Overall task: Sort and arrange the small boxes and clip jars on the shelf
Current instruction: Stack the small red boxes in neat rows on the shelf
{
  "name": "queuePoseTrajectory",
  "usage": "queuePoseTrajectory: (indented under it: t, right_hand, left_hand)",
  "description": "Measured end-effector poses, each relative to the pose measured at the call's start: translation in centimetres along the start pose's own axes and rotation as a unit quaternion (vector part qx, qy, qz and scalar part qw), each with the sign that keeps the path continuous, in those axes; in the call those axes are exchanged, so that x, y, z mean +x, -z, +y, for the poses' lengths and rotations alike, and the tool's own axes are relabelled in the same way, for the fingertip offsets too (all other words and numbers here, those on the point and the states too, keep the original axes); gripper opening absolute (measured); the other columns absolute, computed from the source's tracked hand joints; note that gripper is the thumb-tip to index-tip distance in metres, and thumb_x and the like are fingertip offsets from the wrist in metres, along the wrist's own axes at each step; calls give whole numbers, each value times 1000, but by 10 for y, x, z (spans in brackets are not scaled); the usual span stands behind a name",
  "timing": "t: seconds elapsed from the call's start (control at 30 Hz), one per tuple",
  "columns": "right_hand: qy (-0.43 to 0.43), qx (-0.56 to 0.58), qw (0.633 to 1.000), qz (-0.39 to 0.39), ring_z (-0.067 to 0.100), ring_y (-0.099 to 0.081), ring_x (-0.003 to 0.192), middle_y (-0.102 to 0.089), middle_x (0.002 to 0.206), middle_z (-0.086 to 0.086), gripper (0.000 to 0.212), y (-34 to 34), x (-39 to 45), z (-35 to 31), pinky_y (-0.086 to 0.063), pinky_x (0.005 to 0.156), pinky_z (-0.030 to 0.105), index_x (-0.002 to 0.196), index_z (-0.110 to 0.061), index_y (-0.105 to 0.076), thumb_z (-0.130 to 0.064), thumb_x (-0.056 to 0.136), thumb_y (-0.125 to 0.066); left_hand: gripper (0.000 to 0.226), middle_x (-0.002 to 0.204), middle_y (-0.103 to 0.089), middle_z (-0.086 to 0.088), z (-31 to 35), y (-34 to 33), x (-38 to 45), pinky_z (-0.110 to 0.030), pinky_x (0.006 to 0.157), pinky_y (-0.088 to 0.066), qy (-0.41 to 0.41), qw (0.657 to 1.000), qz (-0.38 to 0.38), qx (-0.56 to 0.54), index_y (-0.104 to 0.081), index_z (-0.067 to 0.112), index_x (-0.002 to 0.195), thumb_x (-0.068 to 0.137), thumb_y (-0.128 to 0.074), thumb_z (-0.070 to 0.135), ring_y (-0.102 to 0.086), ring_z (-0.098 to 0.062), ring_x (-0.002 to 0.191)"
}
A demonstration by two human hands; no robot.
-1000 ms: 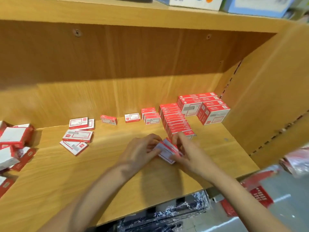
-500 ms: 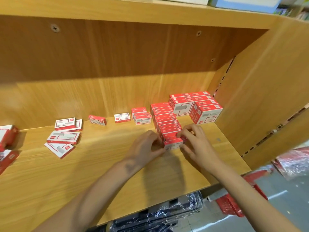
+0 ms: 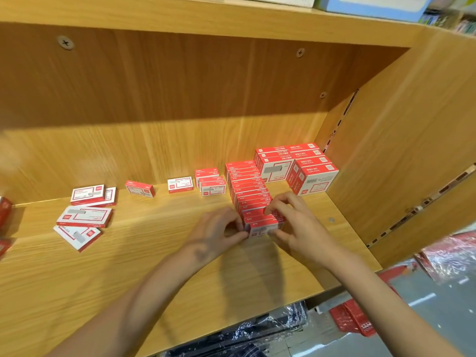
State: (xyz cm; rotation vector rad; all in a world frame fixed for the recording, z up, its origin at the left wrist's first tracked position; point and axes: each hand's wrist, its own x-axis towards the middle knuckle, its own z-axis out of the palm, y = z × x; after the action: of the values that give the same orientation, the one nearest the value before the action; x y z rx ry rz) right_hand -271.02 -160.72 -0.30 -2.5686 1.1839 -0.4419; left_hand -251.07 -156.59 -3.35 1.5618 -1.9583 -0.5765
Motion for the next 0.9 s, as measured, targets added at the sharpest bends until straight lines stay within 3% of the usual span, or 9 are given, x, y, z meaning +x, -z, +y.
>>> queuePoseTrajectory:
  t: [0.17, 0.27, 0.37, 0.43, 0.5, 0.57, 0.63, 0.77, 0.9]
  right_hand:
    - [21, 6, 1000, 20, 8, -36, 112, -44, 117, -2, 31, 10, 9, -6, -25, 89, 10, 107, -17, -57, -21, 80, -69]
    - [61, 48, 996, 45, 12, -43, 105, -50, 109, 0, 23, 11, 32, -25, -30, 88, 14, 101, -14, -60, -21, 81, -67]
    - [108, 103, 988, 30, 16, -49, 95, -52, 103, 3, 22, -6, 66, -57, -36, 85, 22, 98, -11, -62, -15, 76, -64]
    - [135, 128, 982, -4, 16, -50, 91, -51, 105, 2, 24, -23, 85, -84, -37, 82, 21, 102, -9, -61, -11, 79, -64]
    - [159, 149, 974, -57, 20, -50, 101, -49, 114, 6, 34, -44, 102, -112, -38, 91, 26, 116, -9, -56, -11, 82, -60]
    - [150, 105, 976, -121, 25, -39, 124, -38, 136, 12, 52, -66, 120, -134, -29, 105, 31, 136, -15, -39, -13, 87, -55]
    - [141, 43, 980, -136, 28, -28, 133, -25, 147, 12, 58, -88, 137, -148, -23, 109, 33, 142, -19, -30, -11, 89, -52]
    - [146, -6, 987, -67, 32, -46, 111, -46, 119, 15, 28, -113, 146, -156, -38, 94, 43, 119, -6, -53, -10, 91, -46]
    - [128, 123, 983, -49, 25, -53, 79, -51, 82, 1, 15, -107, 126, -144, -34, 65, 26, 94, -10, -48, -9, 84, -59]
  left_hand:
    - [5, 90, -62, 8, -13, 10, -8, -24, 77, -45, -22, 999, 30, -3, -64, 17, 86, 82, -65, 19, -55, -7, 85]
    - [14, 88, -60, 12, -24, 30, -21, -26, 78, -42, -3, 991, 130, -14, -61, 26, 83, 82, -48, 32, -54, -5, 86]
    - [19, 92, -55, 13, -39, 57, -42, -31, 79, -38, 33, 975, 218, 17, -57, 28, 89, 84, -39, 30, -50, -7, 89]
    - [32, 100, -58, 3, -55, 73, -59, -33, 81, -36, 97, 958, 261, 66, -60, 19, 97, 83, -35, 33, -50, -17, 95]
    - [46, 114, -57, -7, -75, 88, -77, -42, 87, -36, 193, 927, 285, 148, -61, 14, 107, 79, -33, 37, -47, -31, 105]
    - [54, 129, -50, -16, -92, 99, -95, -55, 93, -34, 290, 900, 258, 198, -57, 12, 119, 79, -36, 42, -41, -42, 115]
    - [61, 137, -43, -19, -102, 106, -107, -56, 98, -32, 328, 901, 210, 190, -54, 14, 126, 80, -36, 50, -38, -46, 121]
    - [67, 133, -47, -13, -104, 107, -121, -48, 96, -40, 256, 940, 164, 153, -60, 19, 119, 76, -35, 63, -49, -35, 115]
    - [75, 126, -43, 3, -91, 102, -129, -34, 97, -37, 201, 962, 163, 88, -60, 25, 118, 68, -41, 77, -46, -18, 113]
